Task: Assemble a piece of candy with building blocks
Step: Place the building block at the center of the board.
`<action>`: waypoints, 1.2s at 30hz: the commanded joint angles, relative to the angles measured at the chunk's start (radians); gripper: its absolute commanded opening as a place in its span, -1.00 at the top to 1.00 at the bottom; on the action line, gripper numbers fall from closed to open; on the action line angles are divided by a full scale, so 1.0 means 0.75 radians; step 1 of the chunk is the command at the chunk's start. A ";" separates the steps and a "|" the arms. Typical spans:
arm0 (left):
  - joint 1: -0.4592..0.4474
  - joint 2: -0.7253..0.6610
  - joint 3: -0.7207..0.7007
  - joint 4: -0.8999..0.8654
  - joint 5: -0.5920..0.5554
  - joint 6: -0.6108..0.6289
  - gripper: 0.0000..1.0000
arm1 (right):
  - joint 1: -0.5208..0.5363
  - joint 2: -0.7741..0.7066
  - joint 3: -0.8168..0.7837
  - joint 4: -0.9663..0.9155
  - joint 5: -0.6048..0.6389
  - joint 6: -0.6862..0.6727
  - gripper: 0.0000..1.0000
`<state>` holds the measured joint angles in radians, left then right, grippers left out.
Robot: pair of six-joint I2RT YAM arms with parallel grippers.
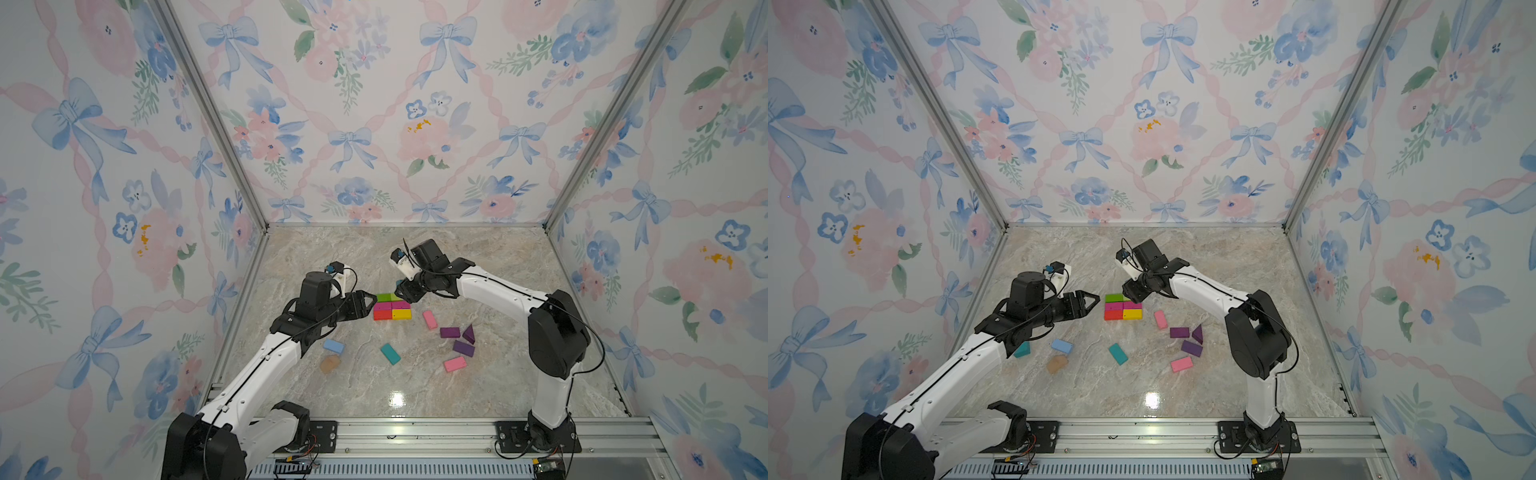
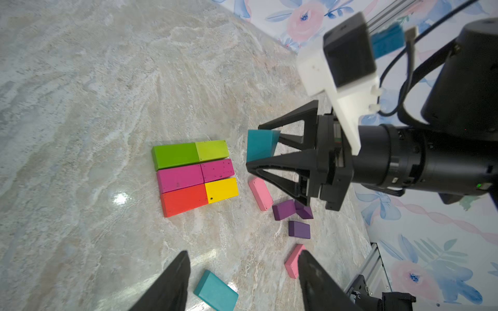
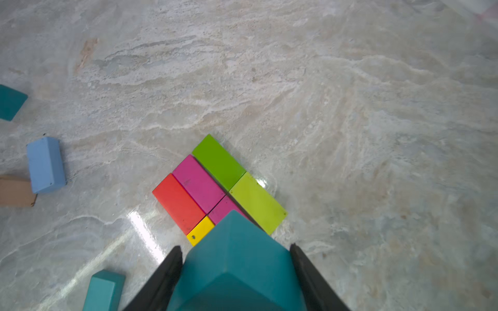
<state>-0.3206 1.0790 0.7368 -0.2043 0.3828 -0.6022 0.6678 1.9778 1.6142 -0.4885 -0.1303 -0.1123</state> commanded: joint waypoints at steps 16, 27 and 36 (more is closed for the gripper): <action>-0.020 -0.013 -0.058 -0.008 -0.149 0.125 -0.33 | -0.082 0.859 1.251 -0.827 0.208 0.152 0.05; -0.019 0.013 -0.060 -0.005 -0.151 0.142 -0.33 | -0.073 0.921 1.208 -0.811 0.229 0.151 0.04; -0.022 -0.001 -0.109 0.003 -0.159 0.125 -0.34 | -0.078 0.959 1.214 -0.787 0.230 0.158 -0.09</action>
<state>-0.3332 1.0836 0.6674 -0.2058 0.2756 -0.5228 0.6102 2.6556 2.5214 -1.0718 0.0311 -0.0063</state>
